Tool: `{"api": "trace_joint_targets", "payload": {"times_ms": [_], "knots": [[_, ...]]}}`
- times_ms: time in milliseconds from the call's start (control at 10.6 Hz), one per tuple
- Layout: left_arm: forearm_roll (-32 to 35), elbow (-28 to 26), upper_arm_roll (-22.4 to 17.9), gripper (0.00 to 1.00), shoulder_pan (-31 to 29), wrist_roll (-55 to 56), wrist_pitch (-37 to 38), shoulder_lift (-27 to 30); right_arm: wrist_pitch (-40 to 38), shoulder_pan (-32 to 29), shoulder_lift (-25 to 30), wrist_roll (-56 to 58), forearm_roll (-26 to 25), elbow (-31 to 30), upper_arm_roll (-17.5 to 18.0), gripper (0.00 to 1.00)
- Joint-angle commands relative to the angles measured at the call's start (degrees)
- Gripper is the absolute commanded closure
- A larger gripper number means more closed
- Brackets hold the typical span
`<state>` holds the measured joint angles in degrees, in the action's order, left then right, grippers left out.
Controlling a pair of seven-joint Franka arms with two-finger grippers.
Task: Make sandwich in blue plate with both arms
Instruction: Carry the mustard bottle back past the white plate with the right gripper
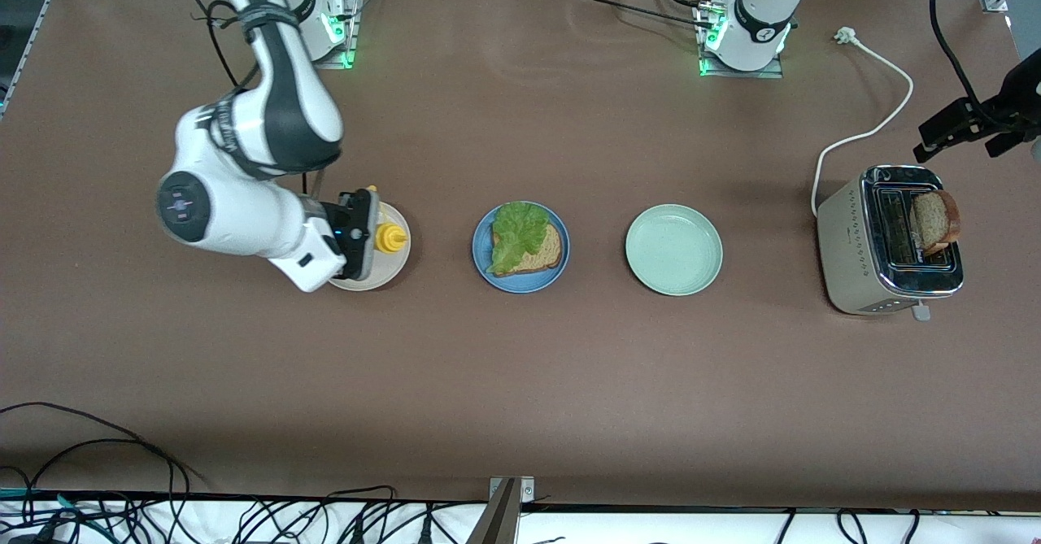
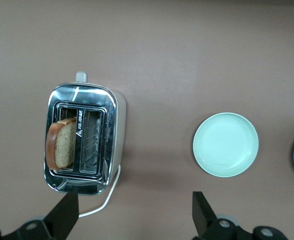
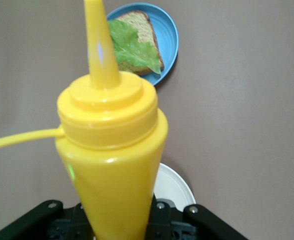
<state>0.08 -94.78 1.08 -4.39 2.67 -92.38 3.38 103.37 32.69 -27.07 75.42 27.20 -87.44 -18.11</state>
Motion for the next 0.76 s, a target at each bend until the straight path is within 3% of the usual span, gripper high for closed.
{"api": "trace_joint_targets", "payload": {"times_ms": [0, 379, 663], "knots": [[2.38, -2.51, 0.24, 0.0, -2.19, -3.72, -2.54, -2.14, -0.61, -6.21, 6.22, 17.68, 10.12, -9.39, 0.18, 0.81], [2.3, -7.52, -0.46, 0.0, -5.27, -13.38, -11.41, -3.99, -8.61, -19.04, 6.68, 41.33, 18.84, -16.34, 0.62, 0.81], [2.38, -9.02, -1.86, 0.0, -5.37, -13.66, -13.44, -5.48, -13.62, -27.21, 5.98, 55.59, 19.3, -18.63, 0.53, 0.81]]}}
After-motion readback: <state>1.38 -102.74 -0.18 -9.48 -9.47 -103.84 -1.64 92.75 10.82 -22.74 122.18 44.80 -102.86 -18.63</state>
